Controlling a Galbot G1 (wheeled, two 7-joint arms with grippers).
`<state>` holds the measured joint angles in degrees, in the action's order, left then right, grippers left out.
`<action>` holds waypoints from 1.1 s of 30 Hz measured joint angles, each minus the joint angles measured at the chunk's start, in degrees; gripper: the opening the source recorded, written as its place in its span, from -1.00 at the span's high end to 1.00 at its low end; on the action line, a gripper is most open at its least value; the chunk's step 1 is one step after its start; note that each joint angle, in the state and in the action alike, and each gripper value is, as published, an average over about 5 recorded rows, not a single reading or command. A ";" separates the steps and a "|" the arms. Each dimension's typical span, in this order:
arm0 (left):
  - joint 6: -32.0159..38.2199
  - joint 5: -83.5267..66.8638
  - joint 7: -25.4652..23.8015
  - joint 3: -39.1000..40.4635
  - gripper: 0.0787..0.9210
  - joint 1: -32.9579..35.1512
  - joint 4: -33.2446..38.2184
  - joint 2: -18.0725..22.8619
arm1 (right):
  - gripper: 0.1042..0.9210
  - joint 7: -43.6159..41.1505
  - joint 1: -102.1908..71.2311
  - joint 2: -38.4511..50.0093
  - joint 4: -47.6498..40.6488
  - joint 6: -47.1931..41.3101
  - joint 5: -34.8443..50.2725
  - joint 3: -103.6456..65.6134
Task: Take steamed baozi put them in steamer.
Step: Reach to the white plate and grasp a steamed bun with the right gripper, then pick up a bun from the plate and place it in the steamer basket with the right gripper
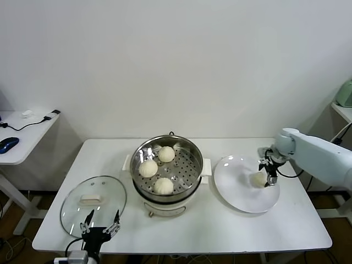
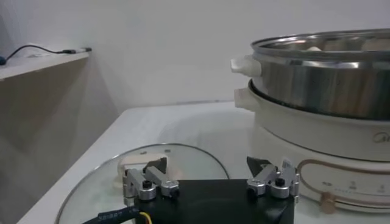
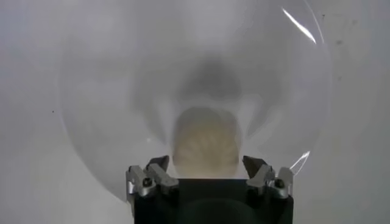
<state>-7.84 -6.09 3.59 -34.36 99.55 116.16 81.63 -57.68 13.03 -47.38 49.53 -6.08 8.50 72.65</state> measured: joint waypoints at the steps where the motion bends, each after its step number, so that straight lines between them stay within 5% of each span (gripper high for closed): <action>1: 0.01 0.00 0.01 0.00 -0.77 0.06 0.04 0.00 | -0.48 -0.01 -0.07 -0.03 -0.06 -0.02 -0.06 -0.06; 7: 0.07 0.00 0.04 -0.03 -0.77 0.52 0.53 0.00 | -0.15 -0.26 0.87 0.37 0.71 -0.62 0.51 0.71; 15: -0.19 -0.25 0.04 -0.03 -0.77 0.83 1.60 -0.10 | -0.14 -0.03 12.15 1.15 7.36 -2.29 8.07 10.06; 33: -0.83 -2.17 -0.13 0.35 -0.77 -0.51 3.75 -0.41 | -0.14 6.95 45.59 -11.07 30.37 -10.82 41.09 28.17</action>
<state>-8.67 -8.26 3.45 -34.00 99.05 119.91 81.22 -50.73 58.62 -58.45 79.90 -16.90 49.60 100.82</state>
